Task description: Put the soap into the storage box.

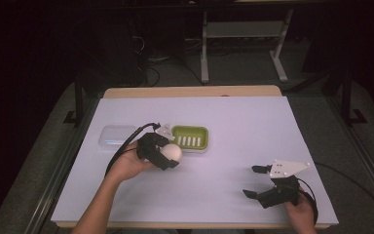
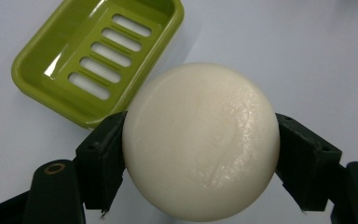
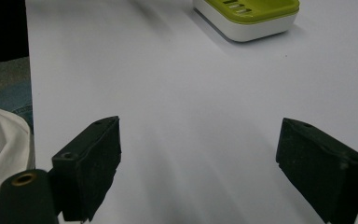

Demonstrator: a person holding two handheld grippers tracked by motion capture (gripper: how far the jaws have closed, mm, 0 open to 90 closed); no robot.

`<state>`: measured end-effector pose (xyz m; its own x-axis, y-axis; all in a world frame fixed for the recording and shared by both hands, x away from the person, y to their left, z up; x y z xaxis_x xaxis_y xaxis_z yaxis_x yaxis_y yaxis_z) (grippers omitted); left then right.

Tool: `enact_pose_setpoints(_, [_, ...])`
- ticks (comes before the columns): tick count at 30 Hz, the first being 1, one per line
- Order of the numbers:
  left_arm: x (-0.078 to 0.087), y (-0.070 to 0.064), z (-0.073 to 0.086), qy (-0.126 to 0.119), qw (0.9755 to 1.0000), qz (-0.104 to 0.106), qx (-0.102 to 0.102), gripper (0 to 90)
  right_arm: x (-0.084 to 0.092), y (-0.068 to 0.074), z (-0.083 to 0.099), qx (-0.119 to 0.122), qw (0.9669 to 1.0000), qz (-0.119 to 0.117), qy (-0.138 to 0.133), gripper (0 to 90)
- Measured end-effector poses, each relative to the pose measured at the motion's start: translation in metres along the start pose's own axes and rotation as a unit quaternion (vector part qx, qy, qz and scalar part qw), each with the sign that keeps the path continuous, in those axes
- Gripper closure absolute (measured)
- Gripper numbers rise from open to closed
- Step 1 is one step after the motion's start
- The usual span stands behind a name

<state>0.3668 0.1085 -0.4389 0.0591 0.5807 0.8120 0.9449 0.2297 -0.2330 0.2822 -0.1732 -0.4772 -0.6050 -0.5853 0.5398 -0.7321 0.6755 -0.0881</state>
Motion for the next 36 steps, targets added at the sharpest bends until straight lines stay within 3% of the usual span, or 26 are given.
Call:
enact_pose_setpoints(8, [-0.004, 0.006, -0.012, 0.012, 0.9999, 0.000, -0.009, 25.0, 0.002, -0.002, 0.000, -0.006, 1.0000, 0.001, -0.005, 13.1])
enact_pose_setpoints(36, [-0.009, 0.022, -0.042, 0.016, 0.9998, 0.009, -0.013, 24.9, 0.000, -0.001, -0.002, -0.007, 0.9999, -0.006, -0.007, 13.1])
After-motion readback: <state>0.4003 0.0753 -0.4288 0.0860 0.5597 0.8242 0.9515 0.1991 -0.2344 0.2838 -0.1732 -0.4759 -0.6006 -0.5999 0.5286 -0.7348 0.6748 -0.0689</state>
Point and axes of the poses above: each handheld gripper's, and its own axes: x roughly backward along the jaws, z roughly out of its underside, y roughly to its left, the point moved 8 cm from there along -x, roughly forward along the jaws, and after that the axes turned 15 degrees about z, right-handed, at the moved point
